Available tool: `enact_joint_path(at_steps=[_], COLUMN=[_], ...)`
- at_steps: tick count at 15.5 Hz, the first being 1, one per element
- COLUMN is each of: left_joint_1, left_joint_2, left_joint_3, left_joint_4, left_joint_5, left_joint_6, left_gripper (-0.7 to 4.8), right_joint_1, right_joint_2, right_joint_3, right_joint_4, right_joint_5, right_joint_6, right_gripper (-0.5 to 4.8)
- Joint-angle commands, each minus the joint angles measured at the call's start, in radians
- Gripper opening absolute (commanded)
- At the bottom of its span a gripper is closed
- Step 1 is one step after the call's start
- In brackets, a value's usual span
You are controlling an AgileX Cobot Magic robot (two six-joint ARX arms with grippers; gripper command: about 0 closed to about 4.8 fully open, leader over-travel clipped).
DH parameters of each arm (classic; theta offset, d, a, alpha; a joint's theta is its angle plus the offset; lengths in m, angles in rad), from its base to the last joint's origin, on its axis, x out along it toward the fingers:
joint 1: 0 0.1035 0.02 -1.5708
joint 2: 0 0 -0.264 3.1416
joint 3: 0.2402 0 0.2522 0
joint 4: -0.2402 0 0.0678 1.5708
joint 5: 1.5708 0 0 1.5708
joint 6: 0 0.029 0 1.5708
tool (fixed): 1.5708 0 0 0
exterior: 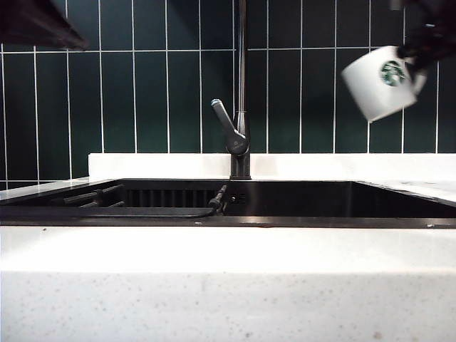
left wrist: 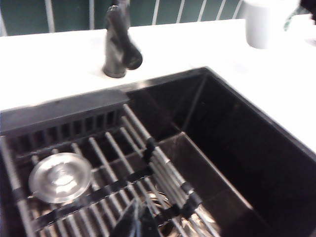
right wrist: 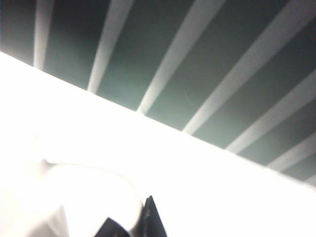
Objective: Pick up the mug next to the sink, go to the faucet to get some water, pour the water into the sink, and finally put the mug back to its place.
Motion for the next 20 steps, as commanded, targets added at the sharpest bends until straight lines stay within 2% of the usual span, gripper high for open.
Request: enact_joint_path(at_steps=[1, 3, 5, 7, 10, 20], left_joint_1=[0.000, 0.000, 0.000, 0.000, 0.000, 0.000], left_joint_2=[-0.123, -0.187, -0.236, -0.258, -0.264, -0.265], left_joint_3=[-0.098, -0.134, -0.143, -0.143, -0.143, -0.143], left_joint_4=[0.037, 0.035, 0.027, 0.024, 0.012, -0.002], left_joint_5=[-0.024, -0.024, -0.038, -0.038, -0.038, -0.039], left_joint_6=[0.000, -0.017, -0.026, -0.026, -0.026, -0.021], left_gripper=[-0.06, -0.06, -0.06, -0.06, -0.06, -0.06], right_joint_1=[-0.079, -0.094, -0.093, -0.092, -0.105, -0.114], right_joint_2=[-0.053, -0.056, -0.055, -0.053, -0.052, 0.016], right_joint_3=[-0.178, -0.304, -0.426, -0.505, -0.550, -0.552], right_joint_4=[0.269, 0.415, 0.572, 0.665, 0.679, 0.697], right_joint_5=[-0.075, -0.075, -0.071, -0.019, 0.034, 0.033], right_joint_6=[0.241, 0.299, 0.301, 0.325, 0.325, 0.354], right_gripper=[-0.01, -0.01, -0.01, -0.01, -0.01, -0.01])
